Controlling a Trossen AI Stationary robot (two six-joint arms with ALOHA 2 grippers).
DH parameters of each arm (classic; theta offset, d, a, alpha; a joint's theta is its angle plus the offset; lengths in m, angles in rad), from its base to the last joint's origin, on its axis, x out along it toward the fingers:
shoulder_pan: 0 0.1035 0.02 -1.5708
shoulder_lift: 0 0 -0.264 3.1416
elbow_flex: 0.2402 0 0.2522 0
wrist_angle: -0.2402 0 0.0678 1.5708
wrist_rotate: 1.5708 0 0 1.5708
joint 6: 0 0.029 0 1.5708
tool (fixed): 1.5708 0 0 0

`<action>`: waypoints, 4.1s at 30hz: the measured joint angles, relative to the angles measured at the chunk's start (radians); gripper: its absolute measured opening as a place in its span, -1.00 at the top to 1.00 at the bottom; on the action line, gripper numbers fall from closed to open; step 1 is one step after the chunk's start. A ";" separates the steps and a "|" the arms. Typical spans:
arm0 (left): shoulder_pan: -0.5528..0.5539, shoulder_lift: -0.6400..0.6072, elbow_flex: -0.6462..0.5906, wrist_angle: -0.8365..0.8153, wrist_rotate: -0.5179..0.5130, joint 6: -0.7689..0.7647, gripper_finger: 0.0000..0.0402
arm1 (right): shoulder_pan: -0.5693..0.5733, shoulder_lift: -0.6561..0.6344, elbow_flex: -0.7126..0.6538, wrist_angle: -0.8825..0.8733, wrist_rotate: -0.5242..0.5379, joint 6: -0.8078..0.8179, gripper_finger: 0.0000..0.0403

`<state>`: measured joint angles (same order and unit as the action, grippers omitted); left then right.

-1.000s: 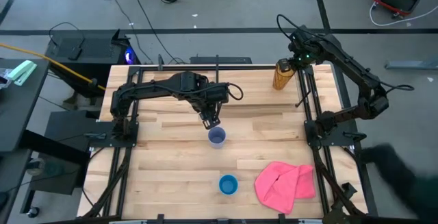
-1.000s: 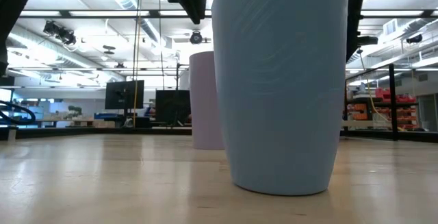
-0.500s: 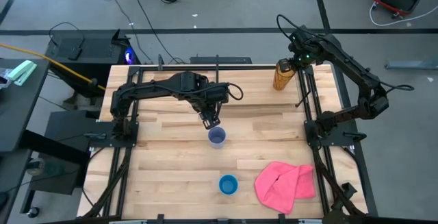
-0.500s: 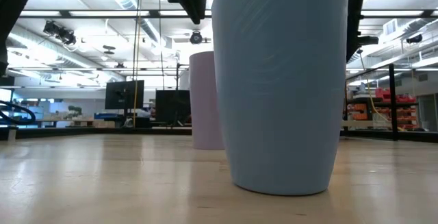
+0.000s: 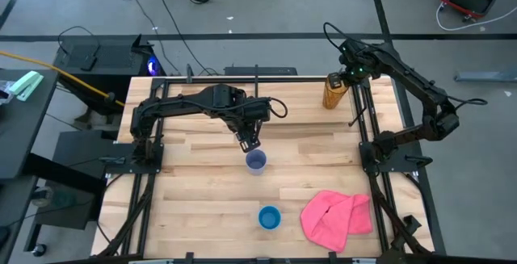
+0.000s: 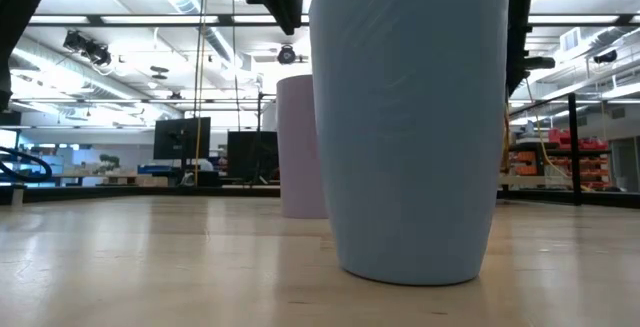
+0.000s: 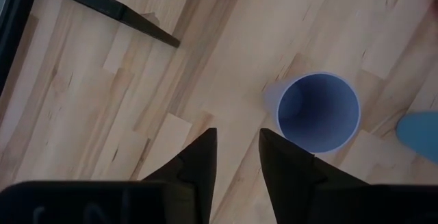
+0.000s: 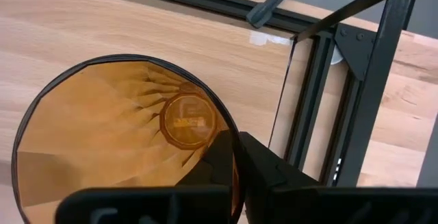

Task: Stack small to large cups/mugs on shelf
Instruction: Put the brown cup on the shelf, then put the purple cup on the shelf

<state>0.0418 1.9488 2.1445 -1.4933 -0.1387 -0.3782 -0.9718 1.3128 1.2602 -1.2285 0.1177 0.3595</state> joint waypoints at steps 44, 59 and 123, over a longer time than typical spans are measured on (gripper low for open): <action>-0.008 0.001 -0.195 0.096 0.021 -0.157 0.39 | 0.212 -0.562 -0.002 -0.118 -0.351 0.134 0.49; -0.072 0.039 -0.195 0.138 0.100 -0.342 0.39 | 0.427 -0.588 -0.001 -0.223 -0.351 0.057 0.49; 0.002 0.149 -0.205 0.464 0.037 -0.363 0.93 | 0.519 -0.503 -0.001 -0.197 -0.305 0.004 0.49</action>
<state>0.0441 2.0975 1.9390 -1.0292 -0.1020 -0.7409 -0.4526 0.8099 1.2594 -1.4256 -0.1875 0.3634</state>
